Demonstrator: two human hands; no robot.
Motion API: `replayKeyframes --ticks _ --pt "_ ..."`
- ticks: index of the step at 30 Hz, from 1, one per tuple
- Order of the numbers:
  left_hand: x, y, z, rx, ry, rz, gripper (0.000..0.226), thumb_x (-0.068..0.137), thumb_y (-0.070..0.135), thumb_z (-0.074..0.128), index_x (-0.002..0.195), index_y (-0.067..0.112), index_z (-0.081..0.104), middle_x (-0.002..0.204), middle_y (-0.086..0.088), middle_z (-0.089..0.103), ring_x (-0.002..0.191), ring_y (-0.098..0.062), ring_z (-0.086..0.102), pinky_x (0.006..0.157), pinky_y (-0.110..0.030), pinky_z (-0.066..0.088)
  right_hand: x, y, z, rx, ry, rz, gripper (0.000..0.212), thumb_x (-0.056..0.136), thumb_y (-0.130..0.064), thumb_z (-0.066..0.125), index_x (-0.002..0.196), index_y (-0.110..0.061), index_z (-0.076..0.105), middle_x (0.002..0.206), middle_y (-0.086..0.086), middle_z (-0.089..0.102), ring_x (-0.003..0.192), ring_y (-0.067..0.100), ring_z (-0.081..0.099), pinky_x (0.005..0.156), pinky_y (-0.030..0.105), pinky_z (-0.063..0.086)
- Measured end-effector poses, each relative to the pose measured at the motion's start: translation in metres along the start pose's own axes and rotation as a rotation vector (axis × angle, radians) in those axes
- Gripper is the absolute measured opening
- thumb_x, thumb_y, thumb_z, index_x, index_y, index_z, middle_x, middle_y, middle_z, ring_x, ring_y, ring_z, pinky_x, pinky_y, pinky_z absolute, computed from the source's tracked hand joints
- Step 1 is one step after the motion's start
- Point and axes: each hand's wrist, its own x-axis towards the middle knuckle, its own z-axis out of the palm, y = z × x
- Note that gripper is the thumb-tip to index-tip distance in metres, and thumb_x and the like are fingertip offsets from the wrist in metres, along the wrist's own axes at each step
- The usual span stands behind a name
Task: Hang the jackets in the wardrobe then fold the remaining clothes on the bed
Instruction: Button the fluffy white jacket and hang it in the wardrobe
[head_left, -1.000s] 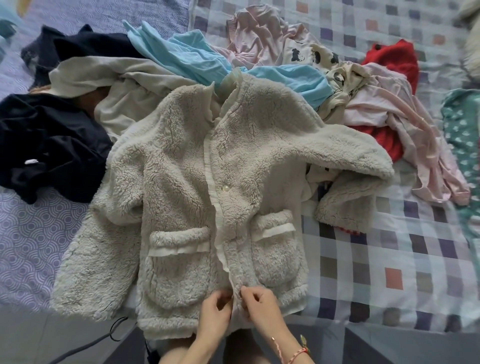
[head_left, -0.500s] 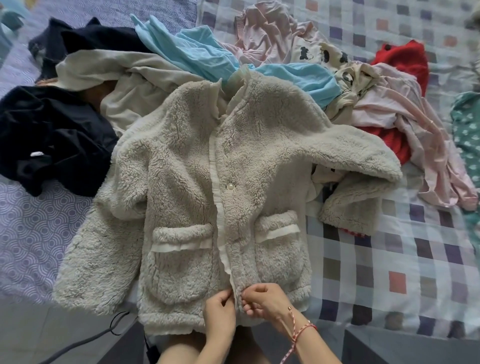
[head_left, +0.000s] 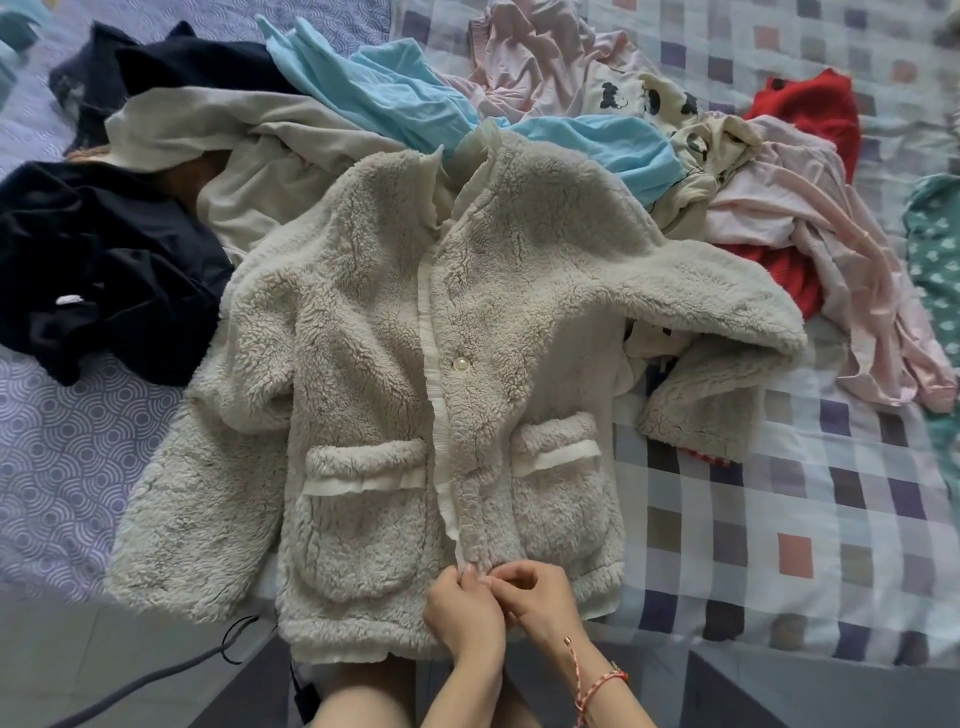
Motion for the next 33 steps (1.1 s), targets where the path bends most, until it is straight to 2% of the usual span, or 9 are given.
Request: replayKeyframes --ticks 2,7,13,17,21,24,27,29,33 --pt "0.0 0.0 0.003 0.009 0.003 -0.019 0.022 0.09 0.006 0.054 0.075 -0.008 0.063 0.089 -0.031 0.065 0.089 -0.042 0.058 0.074 -0.038 0.037 0.001 -0.001 0.0 -0.046 0.012 -0.025 0.022 0.084 0.005 0.062 0.065 -0.005 0.062 0.043 -0.007 0.058 0.037 -0.001 0.051 0.037 0.014 0.039" --pt "0.005 -0.004 -0.003 0.054 -0.051 0.073 0.043 0.091 0.004 0.052 0.053 0.016 0.036 0.086 -0.028 0.065 0.088 -0.039 0.059 0.065 -0.035 0.026 0.005 -0.006 -0.005 -0.135 -0.071 -0.012 0.032 0.089 0.008 0.05 0.06 -0.004 0.053 0.041 -0.003 0.053 0.032 0.004 0.048 0.035 0.016 0.04" --pt "0.026 -0.01 -0.014 0.09 -0.248 0.185 0.041 0.092 0.008 0.054 0.054 0.014 0.04 0.053 0.0 0.044 0.064 -0.023 0.045 0.061 -0.033 0.03 0.012 -0.006 -0.007 -0.321 -0.009 -0.113 0.032 0.085 -0.001 0.06 0.056 -0.015 0.056 0.045 -0.004 0.055 0.036 0.006 0.051 0.041 0.023 0.046" --pt "0.023 -0.009 -0.016 0.046 -0.264 0.164 0.027 0.086 0.025 0.064 0.064 0.017 0.05 0.07 -0.003 0.06 0.075 -0.024 0.056 0.069 -0.031 0.04 0.009 0.005 0.003 -0.558 0.146 -0.285 0.035 0.081 -0.014 0.061 0.052 -0.029 0.049 0.047 -0.007 0.052 0.048 0.002 0.052 0.053 0.012 0.038" --pt "0.02 -0.01 -0.011 0.005 -0.193 0.066 0.018 0.087 0.019 0.063 0.072 0.013 0.055 0.09 -0.017 0.067 0.094 -0.032 0.062 0.077 -0.034 0.043 -0.001 0.013 0.008 -0.601 0.195 -0.411 0.028 0.08 -0.011 0.064 0.06 -0.026 0.051 0.046 -0.015 0.05 0.057 -0.005 0.053 0.053 0.005 0.034" --pt "0.018 -0.005 -0.006 -0.066 -0.14 0.002 0.015 0.09 0.013 0.058 0.093 -0.001 0.062 0.097 -0.021 0.066 0.098 -0.034 0.06 0.076 -0.032 0.04 -0.004 0.01 0.006 -0.456 0.214 -0.344 0.022 0.081 -0.006 0.064 0.063 -0.017 0.057 0.049 -0.012 0.055 0.049 -0.001 0.055 0.051 0.007 0.039" --pt "0.025 -0.011 -0.006 -0.196 -0.253 -0.035 0.009 0.09 0.011 0.058 0.084 0.005 0.058 0.081 -0.013 0.064 0.089 -0.031 0.061 0.073 -0.033 0.043 -0.006 -0.004 0.001 -0.016 0.09 -0.091 0.019 0.086 0.003 0.06 0.068 -0.003 0.057 0.051 0.005 0.055 0.038 0.008 0.054 0.04 0.022 0.049" --pt "0.03 -0.018 -0.01 -0.227 -0.407 -0.013 0.009 0.09 0.008 0.058 0.082 0.01 0.059 0.078 -0.01 0.064 0.083 -0.029 0.061 0.077 -0.038 0.049 -0.006 -0.008 -0.003 0.206 0.048 0.034 0.019 0.086 0.008 0.056 0.068 0.002 0.056 0.048 0.008 0.053 0.035 0.011 0.05 0.035 0.022 0.047" --pt "0.037 -0.017 -0.022 -0.098 -0.493 0.134 0.02 0.082 -0.009 0.059 0.083 0.012 0.059 0.079 -0.003 0.065 0.08 -0.021 0.063 0.064 -0.013 0.048 -0.007 -0.006 -0.006 0.458 0.013 0.189 0.016 0.089 0.009 0.049 0.076 0.004 0.057 0.048 0.005 0.051 0.035 0.008 0.044 0.033 0.018 0.04"
